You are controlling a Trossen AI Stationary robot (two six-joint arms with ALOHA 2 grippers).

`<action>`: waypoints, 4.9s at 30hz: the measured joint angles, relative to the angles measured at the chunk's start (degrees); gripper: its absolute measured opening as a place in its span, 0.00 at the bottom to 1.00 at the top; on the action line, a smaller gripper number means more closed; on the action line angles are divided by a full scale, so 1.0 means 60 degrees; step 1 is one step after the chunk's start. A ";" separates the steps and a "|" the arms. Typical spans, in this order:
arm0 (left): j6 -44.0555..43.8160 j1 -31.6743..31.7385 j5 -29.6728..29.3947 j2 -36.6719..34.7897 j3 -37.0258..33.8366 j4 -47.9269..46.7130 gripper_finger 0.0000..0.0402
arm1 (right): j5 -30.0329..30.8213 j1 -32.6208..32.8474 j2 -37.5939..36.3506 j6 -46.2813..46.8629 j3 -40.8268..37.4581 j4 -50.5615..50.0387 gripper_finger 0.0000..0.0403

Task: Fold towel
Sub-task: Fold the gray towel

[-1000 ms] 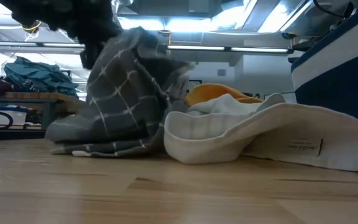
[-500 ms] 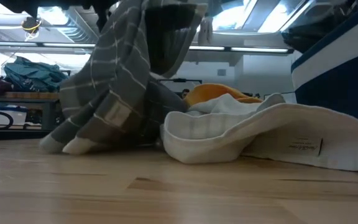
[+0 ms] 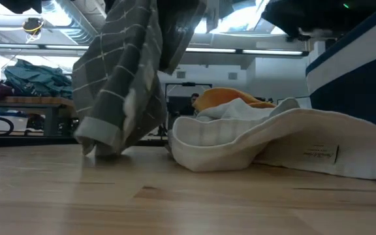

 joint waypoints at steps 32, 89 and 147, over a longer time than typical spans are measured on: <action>-0.0216 0.0007 -0.0172 0.0004 0.0007 0.0069 0.00 | 0.2587 0.2028 0.3951 -0.7580 0.4279 -0.3156 0.33; 0.1014 0.0996 -0.0584 -0.0960 0.0015 0.0560 0.00 | 0.6455 0.2117 0.4547 -0.8630 0.4570 0.0954 0.01; 0.6151 0.2930 -0.0992 0.0459 0.0007 -0.7897 0.46 | 0.5344 0.1428 0.4453 -0.8327 0.8698 -0.4085 0.00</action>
